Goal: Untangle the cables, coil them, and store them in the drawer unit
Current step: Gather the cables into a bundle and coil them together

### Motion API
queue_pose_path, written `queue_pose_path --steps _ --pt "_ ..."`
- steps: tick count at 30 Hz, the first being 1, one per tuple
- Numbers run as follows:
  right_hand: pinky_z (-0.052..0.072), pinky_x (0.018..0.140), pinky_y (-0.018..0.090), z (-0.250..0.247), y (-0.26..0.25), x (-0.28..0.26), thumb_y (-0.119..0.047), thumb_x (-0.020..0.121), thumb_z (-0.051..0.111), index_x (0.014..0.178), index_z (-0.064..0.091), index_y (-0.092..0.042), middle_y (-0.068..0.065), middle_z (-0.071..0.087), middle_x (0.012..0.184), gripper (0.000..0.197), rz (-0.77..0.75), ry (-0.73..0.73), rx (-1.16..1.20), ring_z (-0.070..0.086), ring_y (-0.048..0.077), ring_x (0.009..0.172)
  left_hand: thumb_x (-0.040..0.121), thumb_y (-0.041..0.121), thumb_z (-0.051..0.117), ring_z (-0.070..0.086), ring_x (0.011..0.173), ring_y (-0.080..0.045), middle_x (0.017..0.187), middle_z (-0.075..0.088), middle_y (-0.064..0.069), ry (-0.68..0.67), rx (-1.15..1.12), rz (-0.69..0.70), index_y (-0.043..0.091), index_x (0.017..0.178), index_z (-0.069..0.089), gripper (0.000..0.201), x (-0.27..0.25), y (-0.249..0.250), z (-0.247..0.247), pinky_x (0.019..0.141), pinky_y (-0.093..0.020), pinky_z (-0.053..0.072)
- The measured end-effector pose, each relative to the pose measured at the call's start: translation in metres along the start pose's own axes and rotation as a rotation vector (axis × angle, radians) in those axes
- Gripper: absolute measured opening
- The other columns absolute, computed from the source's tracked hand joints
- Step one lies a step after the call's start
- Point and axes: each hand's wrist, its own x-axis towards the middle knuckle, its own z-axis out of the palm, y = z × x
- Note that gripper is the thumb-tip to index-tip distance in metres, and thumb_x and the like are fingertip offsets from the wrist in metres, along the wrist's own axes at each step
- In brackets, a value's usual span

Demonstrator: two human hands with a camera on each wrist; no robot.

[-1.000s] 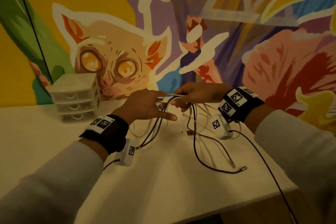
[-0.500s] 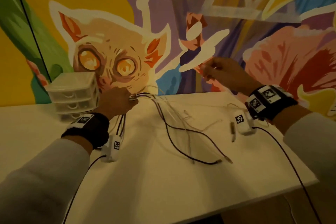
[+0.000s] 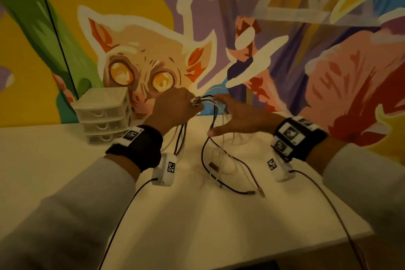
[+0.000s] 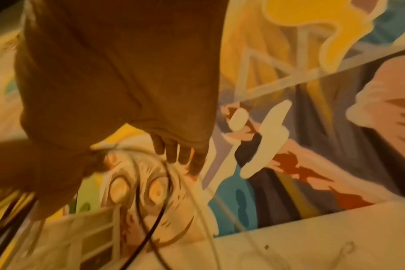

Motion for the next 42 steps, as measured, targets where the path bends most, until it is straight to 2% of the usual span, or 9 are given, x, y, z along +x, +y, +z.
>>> queue_pose_path --steps 6,9,14,17,22,28,33,36,42 --pt "0.059 0.091 0.045 0.026 0.008 0.038 -0.046 0.095 0.071 0.118 0.068 -0.024 -0.003 0.075 0.103 0.032 -0.074 0.265 0.121 0.071 0.014 0.096 0.095 0.050 0.062 0.060 0.069 -0.028 0.068 0.059 -0.007 0.026 0.050 0.082 0.014 0.070 0.063 0.044 -0.001 -0.003 -0.016 0.056 -0.039 0.042" --pt "0.047 0.063 0.041 0.020 0.021 0.035 -0.042 0.098 0.065 0.078 0.062 -0.029 -0.005 0.061 0.068 0.024 -0.128 0.283 -0.077 0.059 0.012 0.064 0.096 0.049 0.062 0.048 0.061 -0.023 0.064 0.046 0.001 0.023 0.076 0.059 0.021 0.064 0.051 0.044 -0.008 -0.025 -0.020 0.056 -0.035 0.033" --pt "0.045 0.080 0.027 0.008 0.036 0.029 -0.046 0.069 0.086 0.113 0.057 -0.021 0.000 0.053 0.117 0.059 -0.219 0.822 -0.304 0.052 0.016 0.101 0.096 0.044 0.068 0.056 0.070 -0.028 0.062 0.048 0.000 0.012 -0.019 0.054 0.022 0.061 0.052 0.044 -0.015 -0.036 -0.019 0.063 -0.035 0.037" --pt "0.047 0.106 0.036 0.011 0.031 0.035 -0.048 0.073 0.090 0.143 0.044 -0.025 -0.001 0.047 0.147 0.087 -0.161 0.556 -0.009 0.050 0.020 0.131 0.096 0.042 0.068 0.058 0.068 -0.028 0.062 0.053 0.000 0.000 -0.073 0.156 0.021 0.065 0.058 0.038 -0.014 -0.015 -0.017 0.061 -0.041 0.045" --pt "0.059 0.080 0.025 -0.003 0.042 0.015 -0.041 0.103 0.062 0.113 0.077 -0.026 -0.016 0.077 0.083 0.023 -0.051 -0.081 0.089 0.074 0.012 0.081 0.098 0.043 0.067 0.055 0.071 -0.026 0.066 0.053 -0.002 0.071 0.061 0.136 0.020 0.071 0.061 0.035 -0.010 -0.025 -0.033 0.055 -0.034 0.030" --pt "0.056 0.067 0.033 -0.068 0.074 0.004 -0.036 0.105 0.060 0.110 0.066 -0.021 0.002 0.071 0.086 0.017 -0.094 0.605 -0.244 0.071 0.027 0.080 0.097 0.044 0.071 0.065 0.088 -0.037 0.075 0.061 -0.011 0.087 -0.161 -0.133 0.008 0.081 0.066 0.039 -0.014 -0.070 -0.017 0.070 -0.035 0.035" --pt "0.047 0.089 0.026 -0.075 0.086 -0.028 -0.071 0.071 0.082 0.133 0.062 -0.033 -0.012 0.066 0.115 0.075 0.371 -0.399 -0.566 0.063 0.010 0.105 0.079 0.054 0.089 0.059 0.123 -0.010 0.135 0.065 0.009 -0.223 -0.502 -0.035 0.026 0.133 0.069 0.064 -0.034 -0.063 -0.013 0.108 -0.034 0.046" --pt "0.037 0.120 0.038 -0.059 0.072 -0.028 -0.074 0.059 0.088 0.162 0.021 -0.039 -0.009 0.043 0.160 0.128 0.306 -0.382 -0.353 0.044 0.015 0.145 0.079 0.055 0.089 0.062 0.093 -0.002 0.110 0.066 0.021 -0.188 -0.813 -0.124 0.032 0.124 0.071 0.053 -0.036 -0.050 -0.002 0.077 -0.024 0.046" --pt "0.022 0.119 0.030 0.014 -0.028 -0.006 -0.077 0.071 0.078 0.163 0.018 -0.043 -0.019 0.019 0.171 0.115 -0.052 -0.208 -0.038 0.023 0.010 0.155 0.098 0.056 0.070 0.017 0.062 -0.017 0.069 0.020 0.002 -0.061 -1.355 -0.143 0.032 0.075 0.040 0.045 -0.030 -0.018 -0.009 0.055 -0.031 0.022"
